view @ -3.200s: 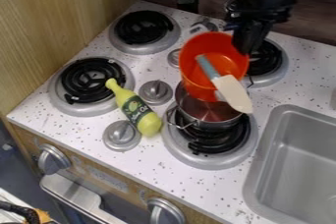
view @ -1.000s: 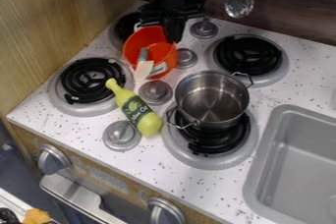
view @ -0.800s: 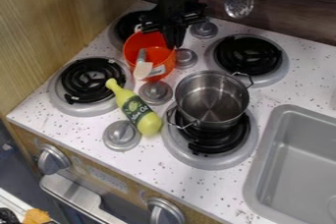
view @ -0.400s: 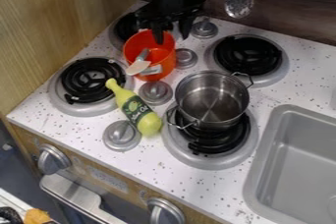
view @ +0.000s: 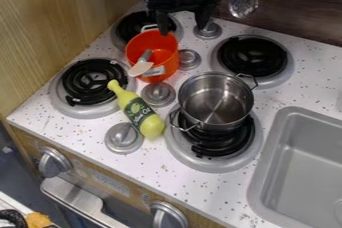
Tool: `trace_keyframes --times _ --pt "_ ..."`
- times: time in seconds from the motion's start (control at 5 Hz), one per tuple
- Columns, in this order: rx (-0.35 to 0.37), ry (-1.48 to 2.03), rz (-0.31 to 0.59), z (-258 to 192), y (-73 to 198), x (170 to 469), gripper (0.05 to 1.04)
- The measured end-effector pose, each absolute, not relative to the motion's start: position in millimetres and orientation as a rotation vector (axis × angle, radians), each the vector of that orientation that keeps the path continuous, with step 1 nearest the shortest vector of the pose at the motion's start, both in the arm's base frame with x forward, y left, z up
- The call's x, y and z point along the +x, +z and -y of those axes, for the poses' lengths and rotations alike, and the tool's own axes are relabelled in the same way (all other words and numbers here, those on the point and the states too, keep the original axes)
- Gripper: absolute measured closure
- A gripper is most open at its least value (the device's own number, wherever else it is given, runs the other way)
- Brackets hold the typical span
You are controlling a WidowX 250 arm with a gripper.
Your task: Removed the red cooking pot from the cooking gas
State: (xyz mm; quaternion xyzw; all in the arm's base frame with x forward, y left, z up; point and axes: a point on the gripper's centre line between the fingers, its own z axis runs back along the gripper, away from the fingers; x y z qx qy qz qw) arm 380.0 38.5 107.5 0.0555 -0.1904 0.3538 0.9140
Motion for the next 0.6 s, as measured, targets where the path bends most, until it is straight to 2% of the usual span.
trace_keyframes --times 0.4,0.6 --pt "0.011 0.649 0.333 -23.5 112.9 348.1 0.085" --pt "0.007 0.528 0.354 -29.1 119.1 332.1 0.085"
